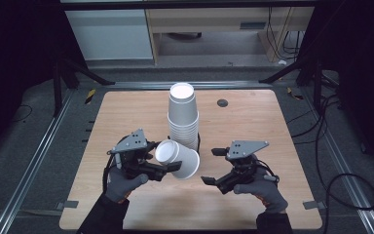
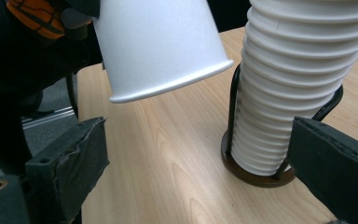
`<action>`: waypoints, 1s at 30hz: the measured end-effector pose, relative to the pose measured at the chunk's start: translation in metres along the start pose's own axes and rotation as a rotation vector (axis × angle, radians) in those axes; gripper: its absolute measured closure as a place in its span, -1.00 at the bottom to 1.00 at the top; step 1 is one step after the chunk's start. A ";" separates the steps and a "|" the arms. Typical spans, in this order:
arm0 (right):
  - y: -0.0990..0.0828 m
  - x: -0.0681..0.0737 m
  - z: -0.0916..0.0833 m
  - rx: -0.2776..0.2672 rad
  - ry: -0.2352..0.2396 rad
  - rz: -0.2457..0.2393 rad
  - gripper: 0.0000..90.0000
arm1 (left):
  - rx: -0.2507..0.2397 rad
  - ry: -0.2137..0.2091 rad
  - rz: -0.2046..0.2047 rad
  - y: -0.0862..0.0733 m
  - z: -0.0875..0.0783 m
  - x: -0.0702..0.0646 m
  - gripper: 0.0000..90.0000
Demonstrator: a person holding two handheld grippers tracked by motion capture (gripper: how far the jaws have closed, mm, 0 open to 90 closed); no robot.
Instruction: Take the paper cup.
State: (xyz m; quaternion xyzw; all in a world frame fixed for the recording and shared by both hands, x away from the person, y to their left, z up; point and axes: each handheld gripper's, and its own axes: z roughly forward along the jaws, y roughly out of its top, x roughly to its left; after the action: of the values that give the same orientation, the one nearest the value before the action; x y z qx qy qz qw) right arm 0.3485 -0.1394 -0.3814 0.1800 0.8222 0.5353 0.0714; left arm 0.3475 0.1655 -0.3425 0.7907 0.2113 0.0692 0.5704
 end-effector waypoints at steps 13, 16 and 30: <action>-0.010 0.000 0.003 -0.003 0.031 0.035 -0.90 | -0.013 -0.041 0.012 0.003 0.014 -0.004 -0.51; -0.012 0.000 0.005 -0.006 0.033 0.048 -0.90 | -0.027 -0.048 0.010 0.004 0.013 -0.005 -0.50; -0.011 0.001 0.014 -0.020 0.075 0.067 -0.91 | -0.036 -0.076 0.028 0.008 0.018 -0.010 -0.51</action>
State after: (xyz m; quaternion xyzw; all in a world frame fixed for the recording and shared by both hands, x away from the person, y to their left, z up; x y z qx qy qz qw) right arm 0.3495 -0.1309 -0.3968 0.1866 0.8123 0.5520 0.0244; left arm 0.3469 0.1441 -0.3400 0.7853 0.1771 0.0510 0.5910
